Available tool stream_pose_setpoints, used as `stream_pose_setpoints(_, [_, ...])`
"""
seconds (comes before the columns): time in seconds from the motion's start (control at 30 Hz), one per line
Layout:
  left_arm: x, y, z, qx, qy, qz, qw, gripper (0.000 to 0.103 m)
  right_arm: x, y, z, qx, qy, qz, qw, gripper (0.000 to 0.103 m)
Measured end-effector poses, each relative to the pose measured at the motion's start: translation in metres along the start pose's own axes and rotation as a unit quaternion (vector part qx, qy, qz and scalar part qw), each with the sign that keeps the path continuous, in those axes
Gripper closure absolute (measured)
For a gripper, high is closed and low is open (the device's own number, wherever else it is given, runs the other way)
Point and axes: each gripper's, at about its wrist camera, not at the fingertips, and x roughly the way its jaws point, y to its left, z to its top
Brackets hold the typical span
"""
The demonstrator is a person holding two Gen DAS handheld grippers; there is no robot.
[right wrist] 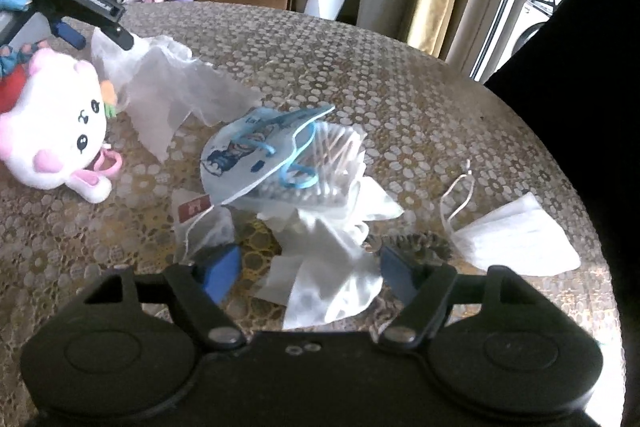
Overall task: Organize soft objects
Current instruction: 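Move the left tool to the white gauze cloth and grasp it, then lift the gauze with the left tool and carry it over the tin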
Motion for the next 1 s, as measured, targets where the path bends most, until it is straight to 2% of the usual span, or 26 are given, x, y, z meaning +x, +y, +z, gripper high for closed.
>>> stream_pose_setpoints(0.07, [0.005, -0.001, -0.003, 0.001, 0.003, -0.005, 1.0, 0.007, 0.003, 0.003, 0.0, -0.009, 0.001, -0.005, 1.0, 0.03])
stream_pose_setpoints(0.1, [0.009, -0.001, -0.004, 0.0, 0.006, -0.009, 0.9999, 0.014, 0.004, 0.004, 0.0, -0.012, 0.003, -0.007, 1.0, 0.032])
stream_pose_setpoints(0.2, [0.008, -0.004, -0.007, 0.003, -0.003, -0.004, 1.0, 0.027, 0.004, 0.005, 0.0, -0.01, 0.0, -0.007, 1.0, 0.034])
stream_pose_setpoints(0.23, [0.007, -0.005, -0.008, 0.006, -0.007, -0.003, 1.0, 0.039, 0.004, 0.006, 0.0, -0.01, 0.0, -0.008, 1.0, 0.038])
stream_pose_setpoints(0.27, [0.005, -0.005, -0.008, 0.007, -0.011, -0.004, 0.9999, 0.045, 0.003, 0.006, 0.0, -0.009, -0.001, -0.01, 1.0, 0.04])
stream_pose_setpoints(0.33, [0.003, -0.006, -0.007, 0.002, -0.013, -0.009, 0.9999, 0.069, 0.002, 0.005, 0.0, -0.004, -0.003, -0.017, 1.0, 0.051])
stream_pose_setpoints(0.37, [0.002, -0.006, -0.008, 0.0, -0.012, -0.015, 0.9998, 0.074, 0.002, 0.003, 0.0, 0.002, -0.004, -0.02, 1.0, 0.054])
stream_pose_setpoints(0.43, [-0.003, -0.006, -0.008, 0.001, -0.02, -0.016, 0.9997, 0.092, 0.0, -0.001, 0.0, 0.018, -0.006, -0.021, 1.0, 0.06])
stream_pose_setpoints(0.53, [-0.017, -0.008, -0.009, 0.005, -0.044, -0.017, 0.9989, 0.098, -0.002, -0.004, 0.0, 0.025, -0.009, -0.031, 0.999, 0.082])
stream_pose_setpoints(0.6, [-0.027, -0.006, -0.009, 0.002, -0.057, -0.029, 0.9979, 0.099, -0.006, -0.005, 0.0, 0.03, -0.014, -0.031, 0.999, 0.089])
stream_pose_setpoints(0.73, [-0.049, -0.003, -0.005, -0.002, -0.073, -0.041, 0.9965, 0.1, -0.02, -0.001, 0.003, 0.034, -0.028, -0.031, 0.999, 0.095])
stream_pose_setpoints(1.0, [-0.099, 0.012, -0.006, -0.031, -0.101, -0.071, 0.9919, 0.1, -0.069, 0.006, 0.004, 0.046, -0.065, -0.025, 0.997, 0.096])
